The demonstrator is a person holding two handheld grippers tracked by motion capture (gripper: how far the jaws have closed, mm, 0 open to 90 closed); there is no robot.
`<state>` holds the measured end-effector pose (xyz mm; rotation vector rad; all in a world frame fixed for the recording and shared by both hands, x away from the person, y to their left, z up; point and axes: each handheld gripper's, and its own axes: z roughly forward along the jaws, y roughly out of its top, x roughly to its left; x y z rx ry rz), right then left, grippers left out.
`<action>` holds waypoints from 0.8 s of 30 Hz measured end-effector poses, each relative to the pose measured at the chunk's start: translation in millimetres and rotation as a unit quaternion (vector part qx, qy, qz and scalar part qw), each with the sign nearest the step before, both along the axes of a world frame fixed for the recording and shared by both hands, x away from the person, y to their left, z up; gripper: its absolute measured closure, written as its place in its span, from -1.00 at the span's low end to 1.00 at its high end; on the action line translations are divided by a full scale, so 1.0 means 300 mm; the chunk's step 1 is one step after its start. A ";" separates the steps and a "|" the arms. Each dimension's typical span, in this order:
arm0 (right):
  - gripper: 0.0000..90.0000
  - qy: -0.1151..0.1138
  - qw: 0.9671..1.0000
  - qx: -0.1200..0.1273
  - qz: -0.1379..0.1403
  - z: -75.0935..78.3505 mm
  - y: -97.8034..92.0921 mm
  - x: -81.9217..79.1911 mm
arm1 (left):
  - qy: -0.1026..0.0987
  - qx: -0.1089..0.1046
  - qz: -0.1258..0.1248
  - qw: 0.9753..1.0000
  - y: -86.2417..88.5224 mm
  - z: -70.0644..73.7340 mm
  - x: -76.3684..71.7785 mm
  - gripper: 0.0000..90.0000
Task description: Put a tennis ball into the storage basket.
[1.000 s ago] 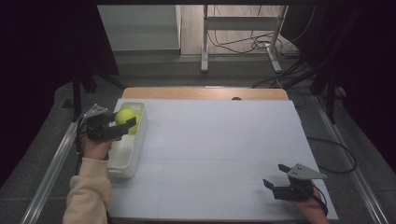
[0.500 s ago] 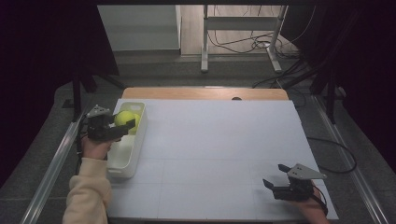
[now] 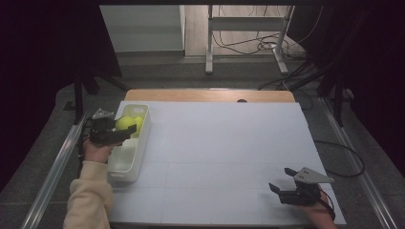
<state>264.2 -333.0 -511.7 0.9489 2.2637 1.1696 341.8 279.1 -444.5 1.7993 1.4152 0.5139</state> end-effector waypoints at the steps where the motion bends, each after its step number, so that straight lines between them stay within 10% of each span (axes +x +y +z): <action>1: -0.65 0.000 1.000 0.000 0.000 0.000 0.000 0.000 | 0.002 0.005 0.000 1.000 -0.001 -0.001 0.001 -0.42; 24: -0.65 0.001 1.000 -0.001 0.000 -0.001 -0.001 0.001 | 0.056 0.043 -0.004 0.998 -0.007 -0.024 0.021 -0.42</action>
